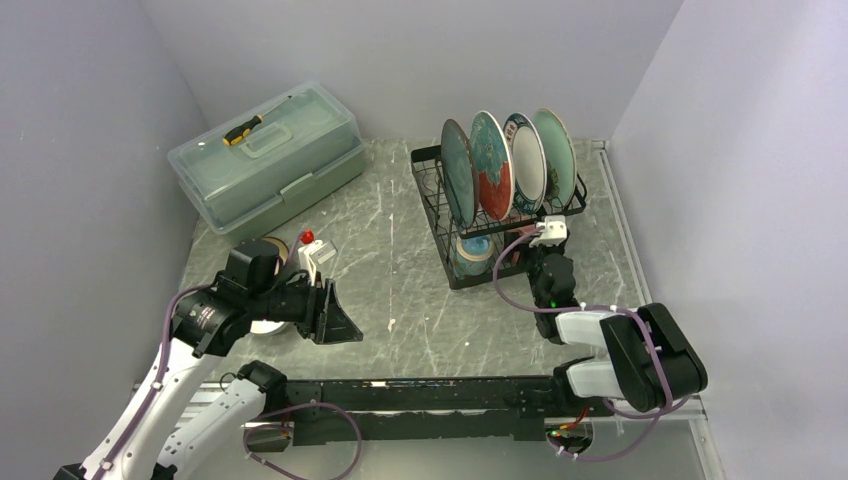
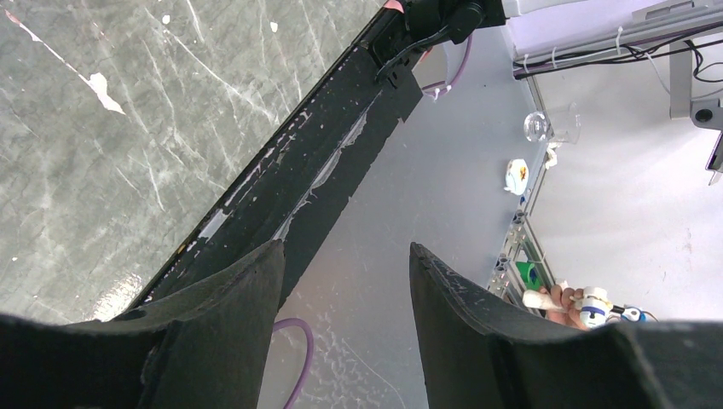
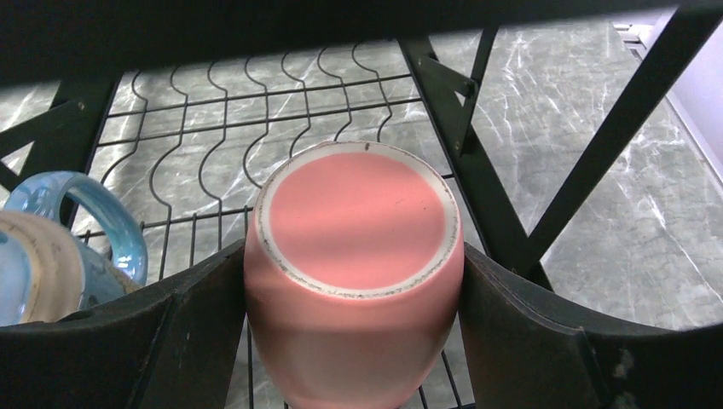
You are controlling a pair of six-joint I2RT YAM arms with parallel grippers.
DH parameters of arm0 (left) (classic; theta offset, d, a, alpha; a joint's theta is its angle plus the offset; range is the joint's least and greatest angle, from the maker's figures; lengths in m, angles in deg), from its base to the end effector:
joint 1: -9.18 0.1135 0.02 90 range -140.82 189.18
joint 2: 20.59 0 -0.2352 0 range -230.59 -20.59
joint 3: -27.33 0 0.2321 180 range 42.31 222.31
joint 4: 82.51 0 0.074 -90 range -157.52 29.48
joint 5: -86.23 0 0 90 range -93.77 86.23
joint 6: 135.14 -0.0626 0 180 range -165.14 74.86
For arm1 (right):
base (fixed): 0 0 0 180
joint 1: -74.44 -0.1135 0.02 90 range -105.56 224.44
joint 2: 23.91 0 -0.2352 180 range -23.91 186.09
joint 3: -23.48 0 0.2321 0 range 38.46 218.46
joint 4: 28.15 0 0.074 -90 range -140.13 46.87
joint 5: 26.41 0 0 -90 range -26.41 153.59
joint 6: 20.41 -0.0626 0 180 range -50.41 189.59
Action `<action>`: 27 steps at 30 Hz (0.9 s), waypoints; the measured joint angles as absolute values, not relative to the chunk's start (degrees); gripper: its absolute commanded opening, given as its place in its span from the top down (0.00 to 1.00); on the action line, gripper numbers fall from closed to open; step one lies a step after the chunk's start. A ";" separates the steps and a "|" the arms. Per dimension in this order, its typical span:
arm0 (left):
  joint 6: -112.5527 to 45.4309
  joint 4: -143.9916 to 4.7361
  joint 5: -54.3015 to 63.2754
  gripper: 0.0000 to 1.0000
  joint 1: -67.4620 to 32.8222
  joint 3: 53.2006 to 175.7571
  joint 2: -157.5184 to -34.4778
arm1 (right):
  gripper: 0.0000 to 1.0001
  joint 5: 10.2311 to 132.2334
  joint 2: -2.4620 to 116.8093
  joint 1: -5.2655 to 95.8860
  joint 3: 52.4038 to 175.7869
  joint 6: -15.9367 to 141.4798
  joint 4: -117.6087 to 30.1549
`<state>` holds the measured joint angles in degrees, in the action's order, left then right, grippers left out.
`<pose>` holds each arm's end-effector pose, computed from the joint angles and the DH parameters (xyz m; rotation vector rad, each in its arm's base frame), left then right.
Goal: Load the mixed dishes into the dish rack
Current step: Place the cup on the dish rack.
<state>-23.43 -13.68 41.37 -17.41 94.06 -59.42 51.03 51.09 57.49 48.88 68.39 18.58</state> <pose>0.0974 -0.0984 0.2922 0.5430 2.3183 -1.3241 0.2378 0.0583 0.1572 -0.0537 1.6192 0.0666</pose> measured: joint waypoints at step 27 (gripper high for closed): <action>-23.45 -13.70 41.39 0.39 -17.43 94.06 -59.88 | 0.59 34.38 62.07 52.77 53.62 59.43 28.48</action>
<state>-23.45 -13.70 41.39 -17.43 94.06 -59.88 34.38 62.07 52.77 53.62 59.43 28.48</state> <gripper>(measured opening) 0.609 0.811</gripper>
